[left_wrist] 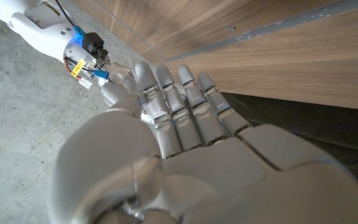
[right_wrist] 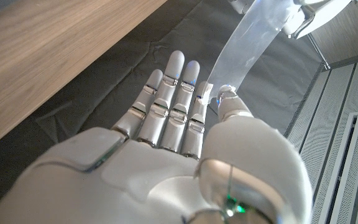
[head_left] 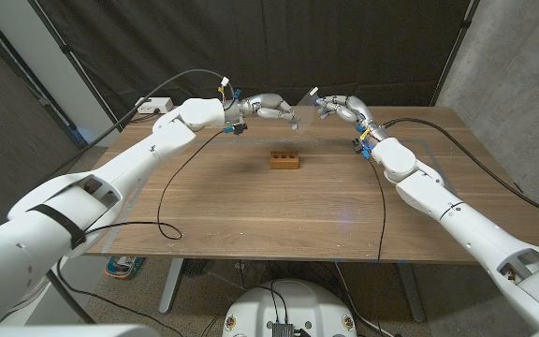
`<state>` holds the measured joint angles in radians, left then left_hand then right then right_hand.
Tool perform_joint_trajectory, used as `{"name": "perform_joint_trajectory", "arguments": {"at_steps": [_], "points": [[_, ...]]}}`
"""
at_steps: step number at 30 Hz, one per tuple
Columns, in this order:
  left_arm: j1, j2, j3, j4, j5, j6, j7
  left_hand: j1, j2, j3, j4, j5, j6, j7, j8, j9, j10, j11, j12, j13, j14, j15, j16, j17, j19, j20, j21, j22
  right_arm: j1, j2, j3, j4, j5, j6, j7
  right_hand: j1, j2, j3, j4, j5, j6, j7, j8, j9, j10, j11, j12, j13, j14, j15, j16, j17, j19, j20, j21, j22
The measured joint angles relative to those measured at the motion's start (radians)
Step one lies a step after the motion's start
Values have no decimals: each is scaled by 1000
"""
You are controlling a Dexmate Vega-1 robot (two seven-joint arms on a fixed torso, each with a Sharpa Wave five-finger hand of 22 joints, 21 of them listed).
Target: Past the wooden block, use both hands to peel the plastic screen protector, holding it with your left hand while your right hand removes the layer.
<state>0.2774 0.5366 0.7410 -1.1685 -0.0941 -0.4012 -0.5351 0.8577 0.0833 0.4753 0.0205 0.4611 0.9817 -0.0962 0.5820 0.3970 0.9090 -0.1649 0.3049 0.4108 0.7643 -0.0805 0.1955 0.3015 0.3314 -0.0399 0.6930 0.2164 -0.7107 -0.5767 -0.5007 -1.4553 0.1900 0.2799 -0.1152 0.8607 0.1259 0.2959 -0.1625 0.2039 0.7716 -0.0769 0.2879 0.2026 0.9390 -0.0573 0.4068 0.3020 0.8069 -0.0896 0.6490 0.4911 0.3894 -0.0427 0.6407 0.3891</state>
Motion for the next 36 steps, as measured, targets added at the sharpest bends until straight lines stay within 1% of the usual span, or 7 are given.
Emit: {"name": "perform_joint_trajectory", "arguments": {"at_steps": [8,14,19,21,26,31,36], "points": [[-2,-3,1,5,-2,1,-5,0,0,0,0,0,0,0,7,5,0,0,-7,0,-5,2,0,-5,0,0,0,0,-8,18,7,3,-35,15,-62,89,19,-30,3,0,106,-14,35,13,101,-20,64,48,71,-25,98,44,20,-3,107,76],[-2,-4,2,7,-8,1,-7,0,0,-4,4,0,0,0,14,9,0,0,-7,0,-9,-2,0,-8,0,0,7,0,-10,28,10,6,-55,20,-93,134,21,-40,1,0,102,-3,34,14,102,-22,64,69,91,-29,135,59,46,-3,167,116],[-2,-6,0,11,-19,1,-10,0,0,-4,4,0,-5,5,16,13,0,0,-7,0,-9,-2,0,-9,0,0,7,0,-11,30,11,8,-60,19,-102,157,23,-52,6,0,87,11,15,14,91,-10,67,83,131,-40,185,97,83,-5,229,144],[-1,-8,-2,15,-27,1,-12,0,0,-4,4,0,-6,5,16,14,0,0,-7,0,-11,0,0,-9,0,0,7,0,-13,29,12,8,-64,13,-107,177,20,-56,10,0,108,17,15,13,124,-5,85,91,161,-47,212,119,103,-4,259,150],[-1,-15,-6,29,-43,-3,-20,8,8,-9,7,0,-14,7,16,18,0,0,-7,0,-14,4,0,-10,0,0,14,0,-17,27,13,2,-80,0,-127,219,9,-82,11,0,218,15,38,15,242,-11,144,129,228,-78,290,197,105,-5,339,173],[-1,-24,-9,48,-59,-12,-30,8,8,-11,8,0,-14,7,20,19,0,0,-11,0,-17,1,0,-14,0,0,14,0,-20,26,13,-2,-110,-8,-160,236,5,-97,15,4,266,20,55,29,275,-9,172,156,244,-84,314,229,105,-6,377,186],[-3,-28,-10,59,-71,-17,-39,8,8,-11,8,-1,-18,11,22,23,0,0,-12,5,-22,4,0,-14,0,0,23,0,-21,30,12,-5,-144,-13,-198,244,2,-110,22,4,300,23,61,30,301,-9,194,179,261,-93,335,252,95,-7,409,196]]}}
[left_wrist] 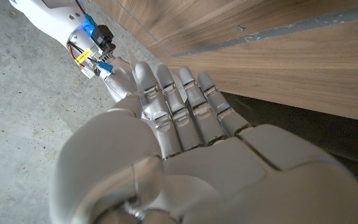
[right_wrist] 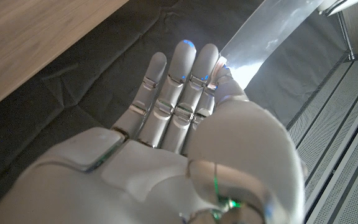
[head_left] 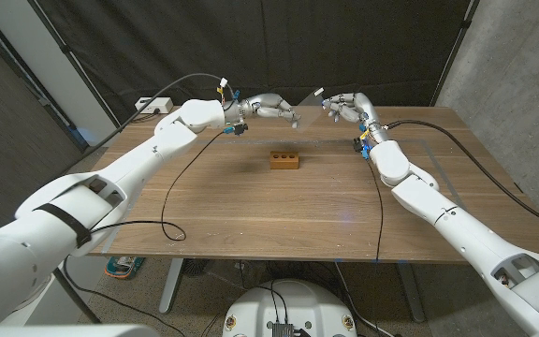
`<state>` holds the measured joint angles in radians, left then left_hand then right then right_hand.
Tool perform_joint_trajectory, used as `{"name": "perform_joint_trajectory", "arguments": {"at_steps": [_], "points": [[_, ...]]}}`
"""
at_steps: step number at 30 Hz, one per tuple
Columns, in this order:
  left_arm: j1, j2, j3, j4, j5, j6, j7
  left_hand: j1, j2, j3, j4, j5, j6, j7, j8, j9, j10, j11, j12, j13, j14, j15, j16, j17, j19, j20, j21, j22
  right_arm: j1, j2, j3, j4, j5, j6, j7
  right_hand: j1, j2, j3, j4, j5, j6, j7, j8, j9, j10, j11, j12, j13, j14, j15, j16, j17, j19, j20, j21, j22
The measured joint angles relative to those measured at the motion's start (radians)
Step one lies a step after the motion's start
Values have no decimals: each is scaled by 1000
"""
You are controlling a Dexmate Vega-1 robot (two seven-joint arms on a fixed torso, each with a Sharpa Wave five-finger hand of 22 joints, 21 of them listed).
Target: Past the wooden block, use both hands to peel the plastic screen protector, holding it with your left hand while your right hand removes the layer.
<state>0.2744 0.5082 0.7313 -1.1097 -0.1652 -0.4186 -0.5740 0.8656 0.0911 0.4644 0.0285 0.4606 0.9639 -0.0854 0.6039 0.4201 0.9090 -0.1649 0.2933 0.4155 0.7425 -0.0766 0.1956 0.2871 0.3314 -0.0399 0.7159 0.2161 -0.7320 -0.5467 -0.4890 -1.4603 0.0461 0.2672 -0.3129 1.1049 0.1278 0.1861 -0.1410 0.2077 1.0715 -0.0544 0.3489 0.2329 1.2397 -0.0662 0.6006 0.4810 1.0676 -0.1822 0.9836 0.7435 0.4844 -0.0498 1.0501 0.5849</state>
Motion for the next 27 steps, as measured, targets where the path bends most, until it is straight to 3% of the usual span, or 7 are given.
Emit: {"name": "perform_joint_trajectory", "arguments": {"at_steps": [5,16,27], "points": [[-3,-5,-1,10,-12,-5,-11,0,0,0,0,-5,0,0,0,4,0,0,0,0,-2,2,0,-4,0,0,0,0,-1,8,-6,-2,-47,-4,-51,8,-5,-17,1,8,15,4,14,0,39,-8,29,27,25,-15,27,37,6,4,44,10],[-4,-23,-9,42,-58,-15,-46,10,-1,0,0,-8,-3,4,8,9,0,0,0,0,-2,1,0,-9,-10,-2,8,-3,-7,37,-39,-22,-263,-56,-266,26,-21,-43,-1,16,58,15,14,-16,84,-6,44,32,57,-28,60,83,47,2,113,20],[-6,-48,-20,82,-107,-24,-81,10,-1,0,0,-21,-9,9,16,14,0,0,-5,0,-2,1,0,-13,-9,-2,20,-3,-15,38,-89,-64,-483,-151,-427,51,-20,-55,6,23,58,15,9,-29,112,5,52,27,82,-42,93,165,47,3,179,20]]}}
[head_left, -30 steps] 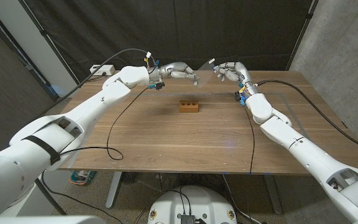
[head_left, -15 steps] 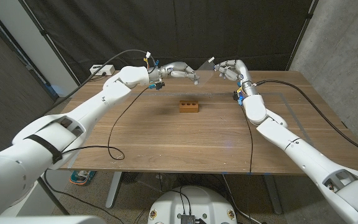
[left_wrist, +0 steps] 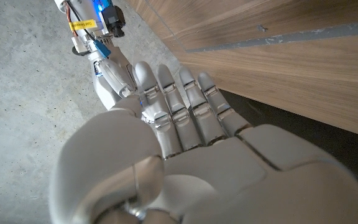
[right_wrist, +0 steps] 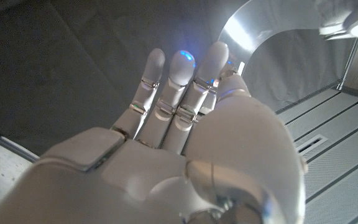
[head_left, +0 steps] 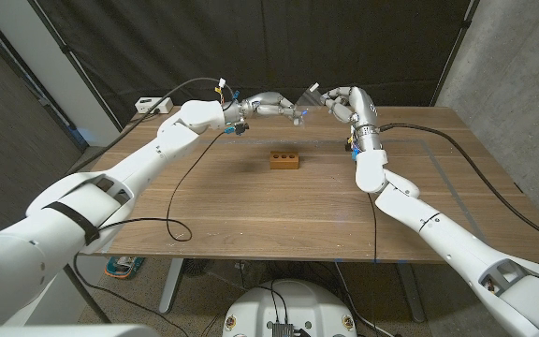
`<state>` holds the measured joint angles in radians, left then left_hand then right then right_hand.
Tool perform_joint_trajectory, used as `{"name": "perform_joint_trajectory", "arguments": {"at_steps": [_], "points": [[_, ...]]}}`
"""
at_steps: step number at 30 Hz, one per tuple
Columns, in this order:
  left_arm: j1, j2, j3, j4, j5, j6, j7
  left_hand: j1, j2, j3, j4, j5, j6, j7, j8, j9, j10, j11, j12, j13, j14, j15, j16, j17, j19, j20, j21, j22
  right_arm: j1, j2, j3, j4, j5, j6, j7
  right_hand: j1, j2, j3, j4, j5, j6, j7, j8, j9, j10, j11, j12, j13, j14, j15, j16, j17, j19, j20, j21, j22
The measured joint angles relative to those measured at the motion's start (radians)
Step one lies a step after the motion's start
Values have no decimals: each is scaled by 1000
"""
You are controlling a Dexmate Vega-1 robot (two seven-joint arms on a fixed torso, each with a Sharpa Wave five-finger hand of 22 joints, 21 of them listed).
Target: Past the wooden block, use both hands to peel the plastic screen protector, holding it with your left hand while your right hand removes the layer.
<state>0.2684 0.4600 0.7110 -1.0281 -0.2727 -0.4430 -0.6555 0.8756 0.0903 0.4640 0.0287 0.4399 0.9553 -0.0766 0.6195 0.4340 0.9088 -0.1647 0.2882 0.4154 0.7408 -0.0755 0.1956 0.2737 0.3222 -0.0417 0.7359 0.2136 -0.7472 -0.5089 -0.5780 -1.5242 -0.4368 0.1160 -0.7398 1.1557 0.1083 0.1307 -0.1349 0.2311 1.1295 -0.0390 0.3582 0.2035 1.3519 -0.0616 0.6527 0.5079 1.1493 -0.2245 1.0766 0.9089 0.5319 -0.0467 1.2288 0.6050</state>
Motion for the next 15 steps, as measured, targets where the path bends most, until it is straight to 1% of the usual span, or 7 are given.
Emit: {"name": "perform_joint_trajectory", "arguments": {"at_steps": [2,4,7,9,12,14,15], "points": [[-2,-8,-3,12,-17,-5,-14,0,0,0,0,0,0,0,0,0,0,0,0,0,0,0,0,0,0,0,0,0,0,-2,-8,-6,-29,-16,-15,0,0,-1,1,0,0,0,0,-5,4,4,0,0,1,1,0,15,0,0,12,0],[-3,-11,-4,18,-24,-7,-20,0,0,0,0,-4,0,0,0,0,0,0,0,0,0,0,0,0,0,0,3,0,0,-4,-15,-11,-51,-27,-27,1,1,-4,4,0,7,3,-8,-6,13,2,0,0,3,0,0,27,0,0,24,0],[-4,-17,-6,28,-38,-10,-33,1,1,-1,1,-6,0,0,0,0,0,0,0,1,0,0,2,0,0,0,4,0,3,-8,-34,-21,-95,-49,-51,7,7,-7,6,0,7,3,-10,-6,13,2,2,4,4,0,0,38,0,0,41,-2],[-5,-20,-7,32,-45,-12,-40,1,1,-1,1,-6,0,0,0,0,0,0,0,4,0,0,5,-4,0,0,4,0,5,-9,-41,-24,-111,-57,-61,10,7,-16,5,0,7,3,-15,-6,13,2,2,2,5,2,-5,43,0,0,49,-5],[-6,-23,-8,37,-53,-13,-48,1,1,-1,1,-8,0,0,0,0,0,0,0,5,0,0,5,-5,0,0,8,0,9,-9,-54,-25,-145,-75,-90,11,5,-16,5,0,7,3,-16,-6,17,-2,2,0,5,2,-5,50,0,0,58,-7],[-6,-25,-10,39,-58,-13,-51,1,1,-1,1,-11,0,0,0,0,0,0,0,5,0,0,5,-5,0,0,8,0,11,-7,-58,-25,-161,-82,-110,12,4,-19,8,0,14,10,-16,-7,23,1,2,-3,5,2,-5,55,0,0,68,-11],[-6,-26,-10,39,-61,-13,-54,3,-1,-1,1,-11,0,0,0,0,0,0,0,5,0,0,5,-5,0,0,11,0,13,-5,-63,-22,-169,-85,-121,12,4,-21,10,0,16,9,-16,-7,25,0,4,-3,8,0,-5,59,0,0,72,-12]]}}
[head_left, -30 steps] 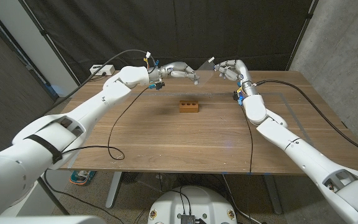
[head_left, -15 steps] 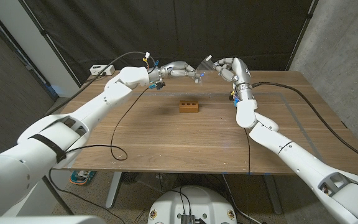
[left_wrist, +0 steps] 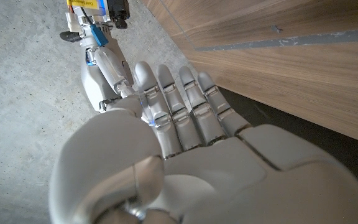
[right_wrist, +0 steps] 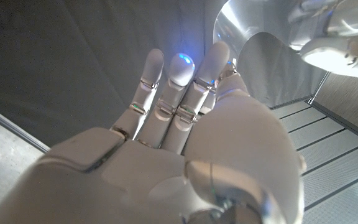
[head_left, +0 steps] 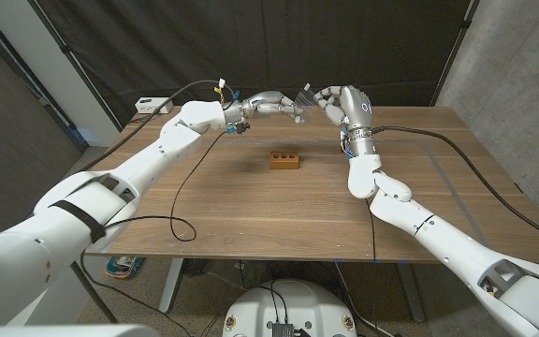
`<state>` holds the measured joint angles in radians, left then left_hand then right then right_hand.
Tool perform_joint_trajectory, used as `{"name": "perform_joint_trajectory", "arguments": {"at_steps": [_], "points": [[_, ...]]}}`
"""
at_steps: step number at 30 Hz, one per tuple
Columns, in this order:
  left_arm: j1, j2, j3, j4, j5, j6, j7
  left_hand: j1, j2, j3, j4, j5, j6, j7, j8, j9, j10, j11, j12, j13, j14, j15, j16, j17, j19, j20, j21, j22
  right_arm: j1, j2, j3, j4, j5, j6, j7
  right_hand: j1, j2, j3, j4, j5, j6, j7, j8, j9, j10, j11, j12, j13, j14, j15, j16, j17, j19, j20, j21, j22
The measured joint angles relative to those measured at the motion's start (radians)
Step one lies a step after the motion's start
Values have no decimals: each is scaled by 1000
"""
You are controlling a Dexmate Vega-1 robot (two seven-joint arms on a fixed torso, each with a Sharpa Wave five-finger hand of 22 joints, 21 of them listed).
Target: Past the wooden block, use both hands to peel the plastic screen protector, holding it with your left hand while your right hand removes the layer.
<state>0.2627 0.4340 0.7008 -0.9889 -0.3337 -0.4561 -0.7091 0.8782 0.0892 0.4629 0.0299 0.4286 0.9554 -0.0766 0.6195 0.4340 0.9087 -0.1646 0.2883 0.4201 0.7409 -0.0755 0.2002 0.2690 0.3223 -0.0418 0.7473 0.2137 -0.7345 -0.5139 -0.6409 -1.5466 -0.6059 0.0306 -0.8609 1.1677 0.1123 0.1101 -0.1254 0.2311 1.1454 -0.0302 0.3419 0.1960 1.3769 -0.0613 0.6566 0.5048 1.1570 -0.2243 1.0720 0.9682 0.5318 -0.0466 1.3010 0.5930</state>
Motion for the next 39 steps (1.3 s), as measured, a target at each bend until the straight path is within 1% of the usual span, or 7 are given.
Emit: {"name": "perform_joint_trajectory", "arguments": {"at_steps": [5,9,14,23,30,32,39], "points": [[1,-3,-4,1,-15,0,-11,3,-3,0,0,0,-5,5,0,0,0,0,0,0,0,0,0,0,0,0,1,0,5,11,-16,15,-34,-15,-54,5,-5,0,0,0,7,3,-3,-3,7,3,2,0,14,0,0,19,0,0,12,-5],[7,-6,-8,-1,-29,3,-20,3,-3,0,0,-7,-5,5,0,0,0,0,0,0,0,0,0,-4,-4,4,4,0,8,13,-27,20,-52,-27,-76,12,-12,-10,-7,0,17,1,-4,-3,14,6,5,-6,23,0,0,42,0,0,32,-16],[14,-6,-12,-10,-43,11,-28,3,-3,0,0,-15,-5,5,0,-3,0,0,0,0,0,0,0,-4,-4,4,7,0,10,12,-37,20,-66,-39,-87,29,-29,-17,-11,0,32,0,-11,-4,21,11,5,-13,24,0,0,68,-9,-6,46,-25],[26,1,-17,-35,-54,25,-30,17,2,-2,1,-19,-5,5,6,-3,-2,2,-4,0,0,0,0,-8,-9,-2,11,-5,10,4,-48,13,-79,-50,-101,63,-39,-22,-16,0,54,0,-20,-3,17,15,9,-7,26,2,-12,100,-34,-2,67,-39],[36,7,-20,-55,-58,36,-28,18,3,-1,2,-26,-5,5,6,-5,-2,2,-4,0,0,0,0,-9,-9,-2,19,-5,7,1,-53,10,-92,-55,-126,78,-46,-25,-19,0,64,0,-18,-3,20,21,25,-2,28,7,-12,128,-44,-3,86,-46],[38,9,-20,-59,-59,38,-27,18,3,1,4,-34,-5,5,6,-6,-4,4,-4,0,0,0,0,-9,-9,-2,19,-5,7,2,-54,11,-96,-56,-136,81,-50,-25,-19,0,64,0,-12,-3,21,22,32,6,28,7,-12,141,-47,0,88,-50],[42,10,-20,-69,-61,46,-24,18,3,1,4,-39,-5,5,6,-8,-4,4,-7,0,0,0,0,-11,-9,-2,27,-5,11,6,-63,32,-118,-57,-182,94,-60,-32,-18,0,65,0,-10,-3,23,20,36,3,28,5,-25,154,-51,-3,102,-60]]}}
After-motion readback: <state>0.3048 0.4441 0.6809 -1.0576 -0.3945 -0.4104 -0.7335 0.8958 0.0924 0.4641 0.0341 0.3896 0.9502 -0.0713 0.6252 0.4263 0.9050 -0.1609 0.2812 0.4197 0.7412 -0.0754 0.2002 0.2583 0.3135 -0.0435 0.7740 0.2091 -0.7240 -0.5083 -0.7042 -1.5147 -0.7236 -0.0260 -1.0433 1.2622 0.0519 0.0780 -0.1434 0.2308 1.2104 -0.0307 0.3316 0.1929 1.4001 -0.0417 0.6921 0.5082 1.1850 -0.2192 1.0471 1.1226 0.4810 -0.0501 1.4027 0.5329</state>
